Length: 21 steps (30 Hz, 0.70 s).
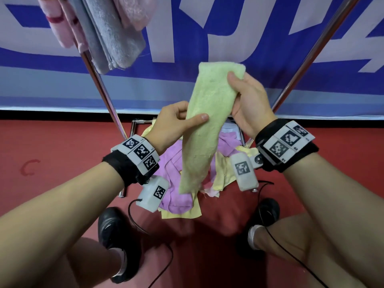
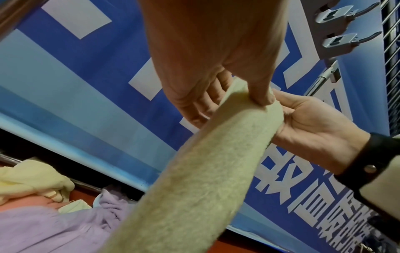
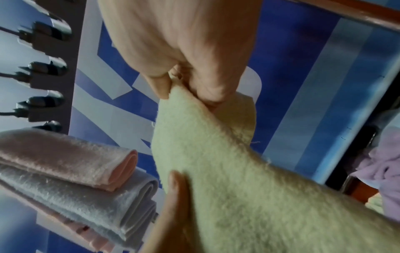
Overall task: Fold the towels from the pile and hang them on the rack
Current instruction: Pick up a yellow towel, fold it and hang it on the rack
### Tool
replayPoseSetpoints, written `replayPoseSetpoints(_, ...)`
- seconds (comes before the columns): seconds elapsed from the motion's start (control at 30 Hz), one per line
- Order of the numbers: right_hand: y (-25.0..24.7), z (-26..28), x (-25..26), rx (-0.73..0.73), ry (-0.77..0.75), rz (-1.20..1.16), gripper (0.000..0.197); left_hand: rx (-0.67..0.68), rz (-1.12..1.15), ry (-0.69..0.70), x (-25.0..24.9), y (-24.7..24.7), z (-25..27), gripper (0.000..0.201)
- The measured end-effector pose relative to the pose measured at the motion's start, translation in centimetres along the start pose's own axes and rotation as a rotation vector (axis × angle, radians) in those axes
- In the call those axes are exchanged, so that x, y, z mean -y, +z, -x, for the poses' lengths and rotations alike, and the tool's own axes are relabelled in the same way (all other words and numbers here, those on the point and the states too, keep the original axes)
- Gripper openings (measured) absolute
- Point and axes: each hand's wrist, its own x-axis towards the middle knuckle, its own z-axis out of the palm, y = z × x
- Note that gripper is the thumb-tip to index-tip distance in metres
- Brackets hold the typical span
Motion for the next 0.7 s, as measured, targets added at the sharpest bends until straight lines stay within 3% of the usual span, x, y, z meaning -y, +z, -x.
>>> replayPoseSetpoints(0.17,-1.4,-1.0,1.4,-0.043,0.003,-0.140,0.034,-0.015,-0.058,0.010,-0.6,0.9,0.6,0.022)
replayPoseSetpoints(0.3,-0.8,0.7,-1.2,0.089,0.288,-0.308,0.062,-0.069,-0.001,0.038,-2.5,1.0,0.5,0.028)
replayPoseSetpoints(0.37,-0.3,1.7,-3.3,0.168,0.377,-0.232,0.063,-0.089,0.031,-0.013,-2.7,0.0,0.3,0.033)
replayPoseSetpoints(0.53,-0.1,1.2,-4.3,-0.003,0.209,0.059,0.032,-0.091,0.001,-0.121,-2.0,-0.8,0.7,0.026)
replayPoseSetpoints(0.7,-0.5,0.1,-2.3,-0.107,0.115,0.191,0.029,0.139,-0.160,-0.154,0.9,0.0,1.0,0.023)
